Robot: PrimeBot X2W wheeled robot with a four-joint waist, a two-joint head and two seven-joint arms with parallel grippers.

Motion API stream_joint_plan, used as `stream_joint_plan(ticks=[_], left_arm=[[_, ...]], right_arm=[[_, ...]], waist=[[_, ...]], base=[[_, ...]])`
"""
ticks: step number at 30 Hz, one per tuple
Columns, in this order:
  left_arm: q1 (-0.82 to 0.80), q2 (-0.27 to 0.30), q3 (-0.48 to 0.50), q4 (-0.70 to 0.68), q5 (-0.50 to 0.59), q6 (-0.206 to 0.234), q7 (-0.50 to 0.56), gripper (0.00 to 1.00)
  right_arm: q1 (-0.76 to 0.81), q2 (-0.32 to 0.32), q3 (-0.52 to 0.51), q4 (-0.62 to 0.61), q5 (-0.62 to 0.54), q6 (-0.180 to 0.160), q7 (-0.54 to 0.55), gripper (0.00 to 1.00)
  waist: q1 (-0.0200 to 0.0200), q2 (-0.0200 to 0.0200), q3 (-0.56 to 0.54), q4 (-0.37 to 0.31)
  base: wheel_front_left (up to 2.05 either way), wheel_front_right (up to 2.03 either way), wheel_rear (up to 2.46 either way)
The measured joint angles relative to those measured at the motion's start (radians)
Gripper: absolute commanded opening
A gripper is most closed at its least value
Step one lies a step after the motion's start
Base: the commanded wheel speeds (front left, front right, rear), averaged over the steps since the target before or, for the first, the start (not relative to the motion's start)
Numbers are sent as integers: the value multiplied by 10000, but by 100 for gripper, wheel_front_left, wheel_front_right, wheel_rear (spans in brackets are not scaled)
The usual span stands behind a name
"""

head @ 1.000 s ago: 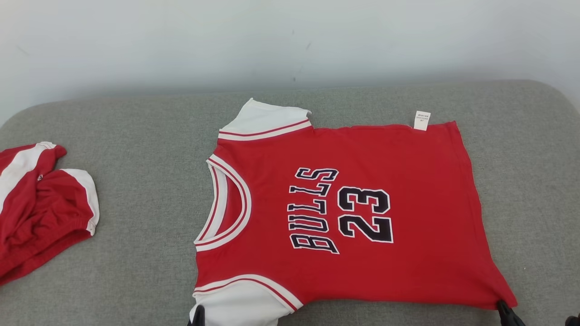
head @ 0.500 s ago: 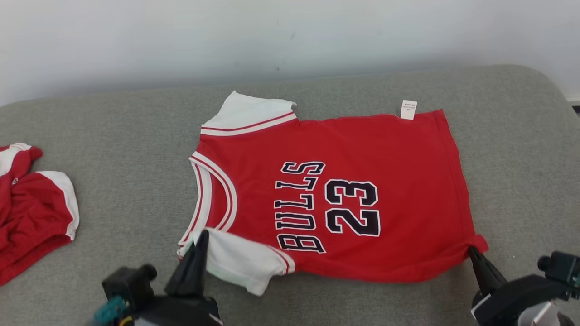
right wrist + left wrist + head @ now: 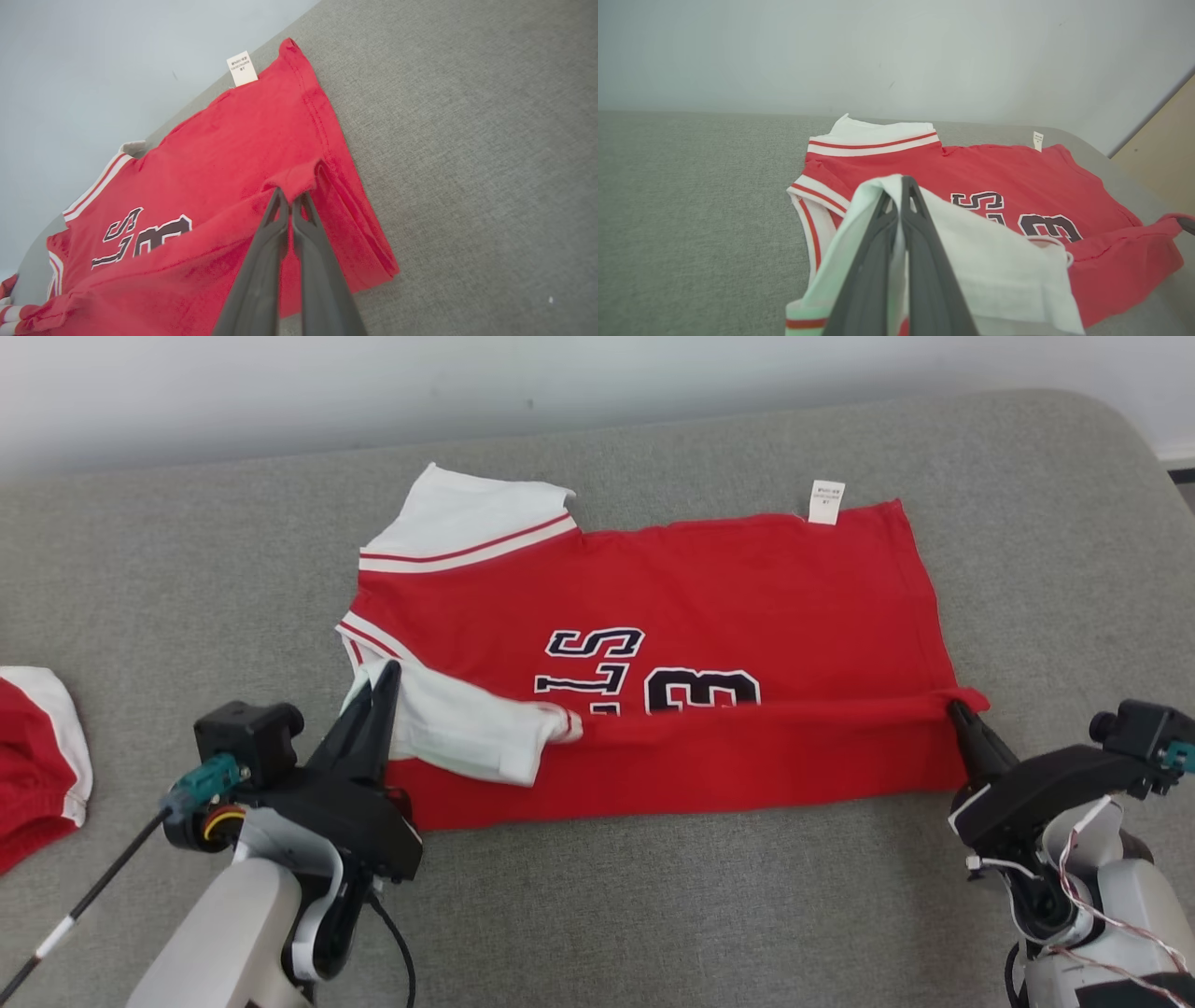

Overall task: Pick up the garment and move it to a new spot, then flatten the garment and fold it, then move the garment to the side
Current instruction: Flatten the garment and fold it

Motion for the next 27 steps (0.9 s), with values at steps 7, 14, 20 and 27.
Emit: stream_joint_plan(ticks=[7, 14, 20, 27], left_arm=[[-922, -320, -109, 1756, 73, -418, -495, 100], [-934, -552, 13, 2581, 19, -583, -1277, 100], [-96, -587, 117, 2548, -44, -499, -1528, 100], [872, -591, -23, 2368, -17, -364, -1565, 100]], right_arm=[[-749, -261, 495, 974, -136, 0, -936, 100], [-502, -857, 1189, 1264, -69, 0, -1820, 100], [227, -1363, 1578, 1258, -50, 0, -2178, 100], [597, -1457, 1638, 1427, 121, 0, -2303, 100]], waist=[[0, 0, 219, -87], [-1, 0, -96, -12], [-3, 0, -391, 117], [-3, 0, -491, 258]], base=[[0, 0, 0], [0, 0, 0], [0, 0, 0], [0, 0, 0]])
